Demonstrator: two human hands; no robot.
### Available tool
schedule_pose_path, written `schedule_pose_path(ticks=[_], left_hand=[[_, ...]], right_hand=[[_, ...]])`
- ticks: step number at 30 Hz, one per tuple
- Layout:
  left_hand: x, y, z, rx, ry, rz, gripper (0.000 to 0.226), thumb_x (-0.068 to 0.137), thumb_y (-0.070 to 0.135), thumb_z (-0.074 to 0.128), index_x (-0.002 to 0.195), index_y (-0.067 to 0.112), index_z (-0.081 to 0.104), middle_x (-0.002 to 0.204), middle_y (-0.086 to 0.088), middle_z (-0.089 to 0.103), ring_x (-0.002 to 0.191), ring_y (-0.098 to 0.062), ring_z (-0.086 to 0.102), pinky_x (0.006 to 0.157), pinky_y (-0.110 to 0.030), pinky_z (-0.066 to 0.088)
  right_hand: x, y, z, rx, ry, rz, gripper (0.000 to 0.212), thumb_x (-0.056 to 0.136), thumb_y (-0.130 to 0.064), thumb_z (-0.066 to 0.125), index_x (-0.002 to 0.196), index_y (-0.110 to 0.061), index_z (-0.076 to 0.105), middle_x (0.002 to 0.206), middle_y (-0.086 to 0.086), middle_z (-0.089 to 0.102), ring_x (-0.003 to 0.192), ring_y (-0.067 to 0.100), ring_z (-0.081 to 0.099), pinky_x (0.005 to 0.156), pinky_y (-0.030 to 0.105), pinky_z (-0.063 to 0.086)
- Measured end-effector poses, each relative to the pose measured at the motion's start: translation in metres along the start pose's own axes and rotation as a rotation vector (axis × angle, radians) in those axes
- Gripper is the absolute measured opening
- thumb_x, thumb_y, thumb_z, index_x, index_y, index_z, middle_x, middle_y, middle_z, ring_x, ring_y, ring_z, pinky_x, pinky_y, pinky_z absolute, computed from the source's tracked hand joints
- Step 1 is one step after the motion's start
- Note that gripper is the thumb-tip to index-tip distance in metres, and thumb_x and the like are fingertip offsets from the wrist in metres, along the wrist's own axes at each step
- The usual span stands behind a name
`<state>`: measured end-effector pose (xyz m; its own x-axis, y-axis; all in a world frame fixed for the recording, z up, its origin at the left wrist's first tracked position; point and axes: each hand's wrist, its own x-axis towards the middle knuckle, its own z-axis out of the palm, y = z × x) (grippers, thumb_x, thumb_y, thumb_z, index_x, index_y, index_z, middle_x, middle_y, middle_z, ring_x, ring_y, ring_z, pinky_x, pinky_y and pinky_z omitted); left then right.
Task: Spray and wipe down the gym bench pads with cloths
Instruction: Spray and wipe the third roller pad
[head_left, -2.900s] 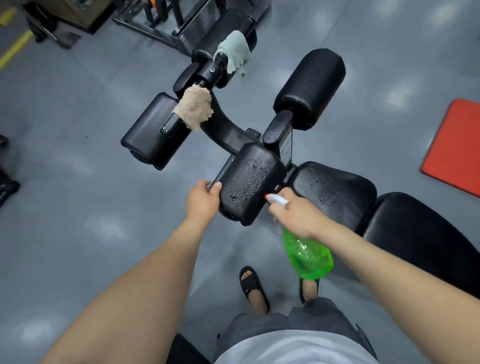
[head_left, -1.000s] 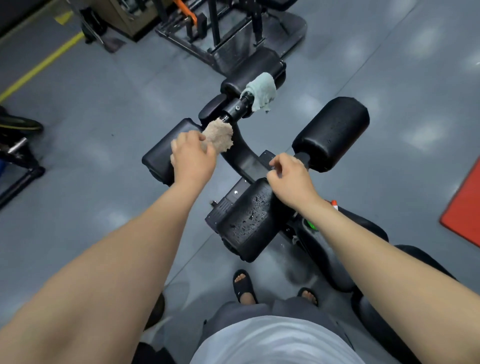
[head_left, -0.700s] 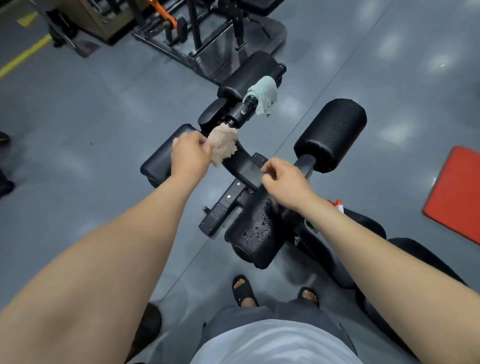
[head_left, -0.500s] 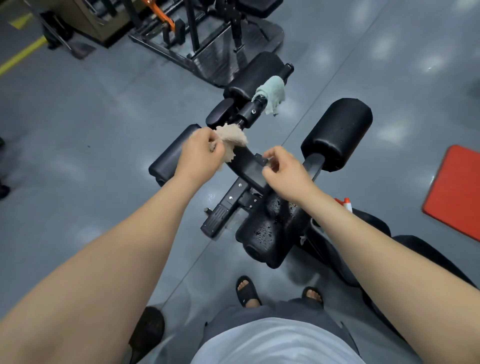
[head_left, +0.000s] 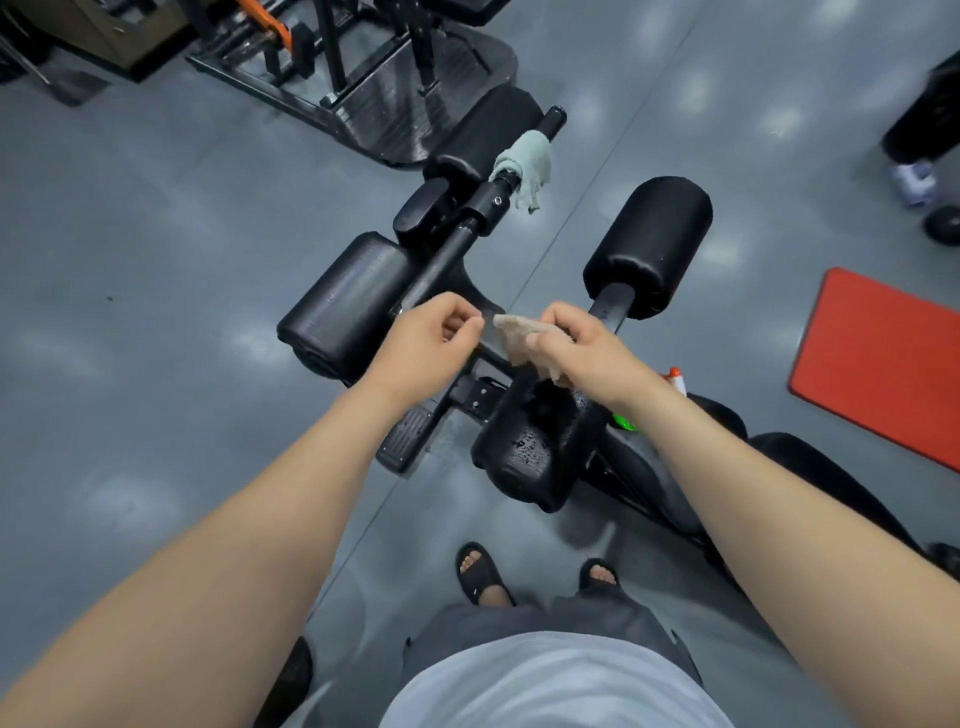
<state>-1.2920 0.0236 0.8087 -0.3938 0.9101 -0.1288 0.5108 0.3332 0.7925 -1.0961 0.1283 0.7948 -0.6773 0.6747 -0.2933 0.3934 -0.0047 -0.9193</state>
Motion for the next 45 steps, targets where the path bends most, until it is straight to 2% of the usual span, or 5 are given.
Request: schedule_pose_path(ticks=[11, 15, 23, 29, 45], left_hand=[[-0.037, -0.019, 0.070, 0.133, -0.030, -0.292, 0.012, 0.095, 0.021, 0.056, 0.086, 0.026, 0.064, 0.078, 0.012, 0.065, 0.076, -0.012, 0.060, 0.073, -0.028, 0.047], [-0.059, -0.016, 0.092, 0.177, -0.014, -0.348, 0.013, 0.095, 0.020, 0.056, 0.101, 0.026, 0.066, 0.105, 0.000, 0.061, 0.094, -0.019, 0.061, 0.083, -0.026, 0.046], [-0.097, -0.013, 0.122, 0.177, -0.014, -0.489, 0.049, 0.104, 0.027, 0.052, 0.151, 0.018, 0.045, 0.149, -0.013, 0.044, 0.137, -0.028, 0.044, 0.115, -0.030, 0.031], [-0.100, -0.018, 0.132, 0.123, -0.008, -0.554, 0.049, 0.107, 0.029, 0.047, 0.154, 0.018, 0.041, 0.152, -0.011, 0.039, 0.134, -0.026, 0.047, 0.113, -0.028, 0.031], [-0.085, -0.053, 0.129, 0.038, -0.048, -0.593, 0.050, 0.097, 0.040, 0.049, 0.143, 0.021, 0.052, 0.141, -0.007, 0.056, 0.125, -0.029, 0.059, 0.113, -0.045, 0.042]], right_hand=[[-0.035, 0.063, -0.063, 0.118, 0.224, 0.269, 0.024, 0.087, -0.047, 0.046, 0.099, -0.037, 0.064, 0.095, -0.009, 0.066, 0.097, 0.020, 0.059, 0.089, 0.039, 0.045], [-0.054, 0.069, -0.075, 0.321, 0.129, 0.302, 0.052, 0.076, -0.046, 0.055, 0.087, 0.003, 0.068, 0.079, 0.033, 0.061, 0.066, 0.036, 0.057, 0.057, 0.032, 0.044], [-0.039, 0.109, -0.059, 0.144, 0.191, 0.124, 0.024, 0.093, -0.029, 0.062, 0.111, -0.044, 0.062, 0.109, -0.010, 0.064, 0.088, 0.014, 0.069, 0.083, 0.038, 0.061], [-0.034, 0.124, -0.038, -0.040, 0.299, 0.024, 0.019, 0.093, -0.017, 0.066, 0.109, -0.023, 0.073, 0.115, 0.001, 0.054, 0.104, 0.010, 0.057, 0.091, 0.008, 0.033], [-0.080, 0.122, 0.039, -0.101, 0.393, -0.028, 0.015, 0.090, -0.023, 0.071, 0.103, -0.016, 0.076, 0.105, 0.000, 0.069, 0.101, 0.013, 0.063, 0.095, 0.018, 0.041]])
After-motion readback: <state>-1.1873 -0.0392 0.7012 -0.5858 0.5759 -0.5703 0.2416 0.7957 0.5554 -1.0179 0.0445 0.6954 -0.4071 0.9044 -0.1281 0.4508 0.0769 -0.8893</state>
